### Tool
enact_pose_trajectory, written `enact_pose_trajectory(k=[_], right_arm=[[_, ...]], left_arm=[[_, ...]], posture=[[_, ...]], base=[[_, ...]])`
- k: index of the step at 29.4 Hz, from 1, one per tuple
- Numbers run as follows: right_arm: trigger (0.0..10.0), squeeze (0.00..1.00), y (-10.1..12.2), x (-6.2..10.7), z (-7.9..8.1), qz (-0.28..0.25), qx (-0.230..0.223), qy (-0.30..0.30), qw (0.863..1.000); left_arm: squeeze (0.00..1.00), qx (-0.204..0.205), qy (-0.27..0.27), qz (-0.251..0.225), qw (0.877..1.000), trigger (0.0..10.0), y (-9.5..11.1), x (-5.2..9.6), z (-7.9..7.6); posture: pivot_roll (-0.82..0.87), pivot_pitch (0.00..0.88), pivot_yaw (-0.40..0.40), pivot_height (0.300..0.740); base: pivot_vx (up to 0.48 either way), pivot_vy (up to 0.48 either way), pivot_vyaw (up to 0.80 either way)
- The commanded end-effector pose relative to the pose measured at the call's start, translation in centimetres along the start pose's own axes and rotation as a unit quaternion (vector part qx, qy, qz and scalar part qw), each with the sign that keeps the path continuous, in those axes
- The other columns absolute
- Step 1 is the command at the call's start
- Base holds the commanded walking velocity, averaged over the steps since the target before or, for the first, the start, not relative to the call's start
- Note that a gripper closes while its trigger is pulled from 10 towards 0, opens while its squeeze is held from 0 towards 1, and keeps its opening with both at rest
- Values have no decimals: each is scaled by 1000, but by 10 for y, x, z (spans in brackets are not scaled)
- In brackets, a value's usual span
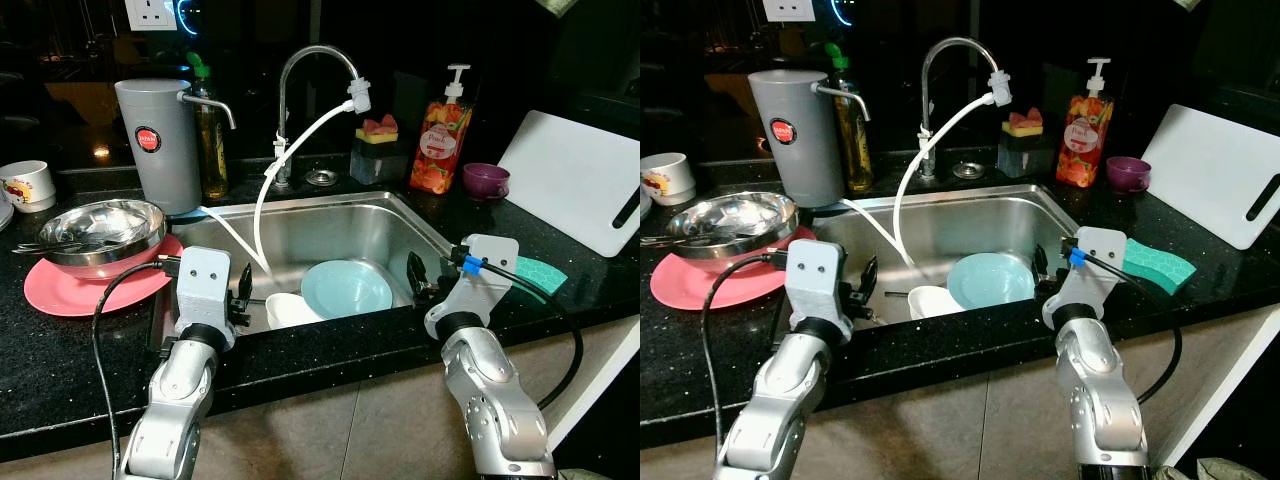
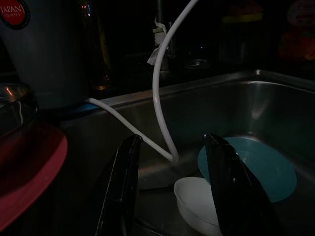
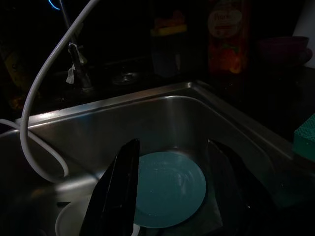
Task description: Kitchen organization
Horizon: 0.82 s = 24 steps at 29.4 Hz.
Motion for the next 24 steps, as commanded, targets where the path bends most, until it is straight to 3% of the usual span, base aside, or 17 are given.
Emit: enact_pose_trajectory(k=[1,24], right_arm=[[10000,0,-3,0,-1,4,-5,-2,1000],[10000,0,-1,-1,-1,2,-4,-3,1000]], left_arm=[[0,4,1,8,1000,10000,-5,2,-1],[0,5,1,7,1000,10000,-5,1,-2]], posture=[[79,52,-42,740],[77,51,-42,740]], base=[[0,0,0],[0,0,0]])
Point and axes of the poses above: a point about 5 cm out from each wrist's last joint towards the gripper, its own x axis pointing back from the gripper into the wrist, its own y axis along the axis of the wrist's last joint, z = x × y, the point moved 4 cm from there along -x, pointing out of the wrist towards the gripper, and after that the axes turned 7 degrees about x, right-handed, at the moved point
